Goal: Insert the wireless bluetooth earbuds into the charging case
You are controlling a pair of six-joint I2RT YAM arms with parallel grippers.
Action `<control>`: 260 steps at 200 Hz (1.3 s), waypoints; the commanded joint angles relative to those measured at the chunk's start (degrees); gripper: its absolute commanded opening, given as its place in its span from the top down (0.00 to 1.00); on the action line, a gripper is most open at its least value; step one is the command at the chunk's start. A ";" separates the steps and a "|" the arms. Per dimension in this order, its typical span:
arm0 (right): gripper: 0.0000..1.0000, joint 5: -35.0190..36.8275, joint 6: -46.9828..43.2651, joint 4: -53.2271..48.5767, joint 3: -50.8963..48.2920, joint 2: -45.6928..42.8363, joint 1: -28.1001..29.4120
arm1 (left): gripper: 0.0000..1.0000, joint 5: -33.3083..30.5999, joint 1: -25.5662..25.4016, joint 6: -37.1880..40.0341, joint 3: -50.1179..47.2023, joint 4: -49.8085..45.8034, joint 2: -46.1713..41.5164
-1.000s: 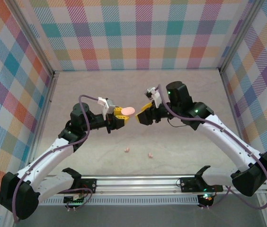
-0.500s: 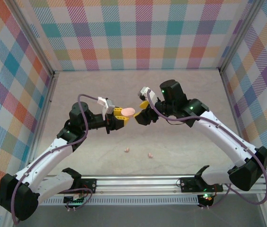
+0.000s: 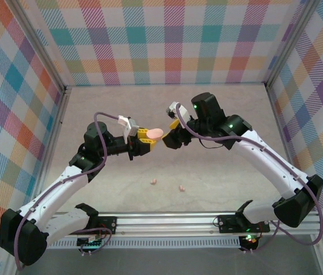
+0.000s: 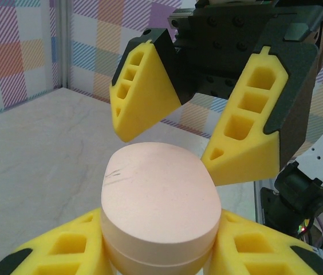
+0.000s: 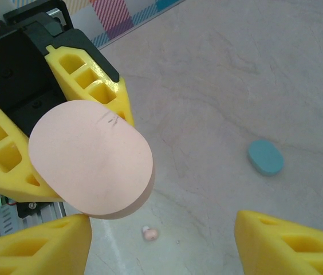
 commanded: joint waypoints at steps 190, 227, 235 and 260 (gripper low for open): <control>0.28 -13.45 -11.31 4.64 -4.93 -4.15 -2.75 | 0.89 6.50 -0.80 3.75 3.54 -6.23 0.39; 0.27 -11.50 -15.68 2.25 -2.06 -0.80 -0.24 | 0.89 6.90 -0.80 3.56 3.89 -6.80 0.45; 0.27 -11.39 -15.89 2.38 -1.79 -0.43 -0.07 | 0.89 7.03 -0.80 3.56 3.89 -6.91 0.44; 0.27 -10.03 -14.73 3.95 -1.66 0.02 0.05 | 0.89 7.38 -0.80 3.69 4.08 -7.18 0.55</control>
